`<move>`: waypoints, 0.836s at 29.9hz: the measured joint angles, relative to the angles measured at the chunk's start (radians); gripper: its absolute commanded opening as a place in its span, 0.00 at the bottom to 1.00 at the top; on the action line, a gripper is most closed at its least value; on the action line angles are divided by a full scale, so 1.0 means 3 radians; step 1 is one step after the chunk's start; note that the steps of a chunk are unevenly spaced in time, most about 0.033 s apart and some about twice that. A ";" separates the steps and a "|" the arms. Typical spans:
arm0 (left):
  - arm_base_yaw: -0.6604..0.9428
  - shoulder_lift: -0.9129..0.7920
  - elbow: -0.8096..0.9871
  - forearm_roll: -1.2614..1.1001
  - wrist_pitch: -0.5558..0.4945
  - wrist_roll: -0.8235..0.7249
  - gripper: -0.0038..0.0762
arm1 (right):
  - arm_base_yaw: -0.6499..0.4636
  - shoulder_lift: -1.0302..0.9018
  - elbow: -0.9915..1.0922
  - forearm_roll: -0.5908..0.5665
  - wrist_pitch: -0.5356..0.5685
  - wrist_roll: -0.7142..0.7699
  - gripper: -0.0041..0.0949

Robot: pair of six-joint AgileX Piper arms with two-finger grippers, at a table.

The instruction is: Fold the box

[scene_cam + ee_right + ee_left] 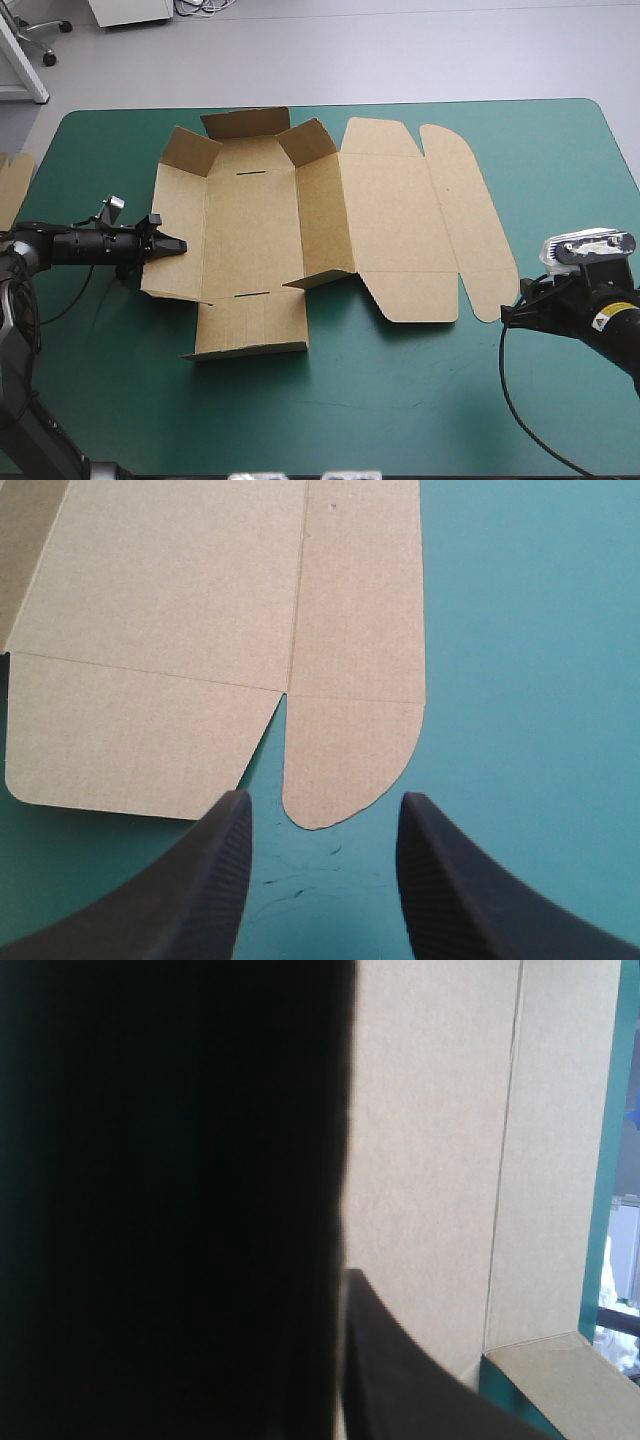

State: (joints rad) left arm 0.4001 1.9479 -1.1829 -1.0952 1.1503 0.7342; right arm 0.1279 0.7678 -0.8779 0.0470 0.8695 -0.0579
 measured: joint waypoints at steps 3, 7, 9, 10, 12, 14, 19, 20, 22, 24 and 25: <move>-0.0028 -0.0061 0.0012 0.0036 -0.0057 0.0048 0.03 | 0.0000 0.0000 0.0000 0.0000 0.0000 0.0000 0.45; -0.0128 -0.0137 -0.0044 0.0218 -0.0118 0.0135 0.03 | 0.0000 0.0000 0.0000 0.0003 0.0000 0.0000 0.43; -0.0196 -0.0139 -0.0150 0.0388 -0.0118 0.0151 0.03 | 0.0000 0.0000 0.0000 0.0003 0.0003 0.0000 0.43; -0.0234 -0.0139 -0.0229 0.0475 -0.0114 0.0151 0.03 | 0.0000 0.0000 0.0000 0.0003 0.0003 0.0000 0.43; -0.0292 -0.0139 -0.0394 0.0606 -0.0077 0.0151 0.03 | 0.0000 0.0000 0.0000 0.0003 0.0003 0.0000 0.43; -0.0336 -0.0139 -0.0594 0.0680 0.0016 0.0151 0.03 | 0.0000 0.0000 0.0000 0.0003 0.0013 0.0000 0.42; -0.0394 -0.0139 -0.1058 0.0737 0.0172 0.0155 0.03 | 0.0000 0.0000 0.0000 0.0003 0.0051 0.0000 0.42; -0.0408 -0.0139 -0.1130 0.0749 0.0187 0.0155 0.03 | 0.0000 0.0000 0.0000 0.0003 0.0058 0.0000 0.42; -0.0458 -0.0139 -0.1298 0.0848 0.0195 0.0155 0.03 | 0.0000 0.0000 0.0000 0.0003 0.0066 0.0000 0.42; -0.0557 -0.0139 -0.1453 0.1049 0.0195 0.0143 0.03 | 0.0000 0.0000 -0.0001 0.0003 0.0073 0.0000 0.42; -0.0623 -0.0139 -0.1522 0.1190 0.0195 0.0129 0.03 | 0.0000 0.0000 -0.0001 0.0003 0.0076 0.0000 0.42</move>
State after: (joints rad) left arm 0.2132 1.9061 -1.6395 -0.7381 1.2089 0.7730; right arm 0.1279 0.7678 -0.8780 0.0480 0.8923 -0.0579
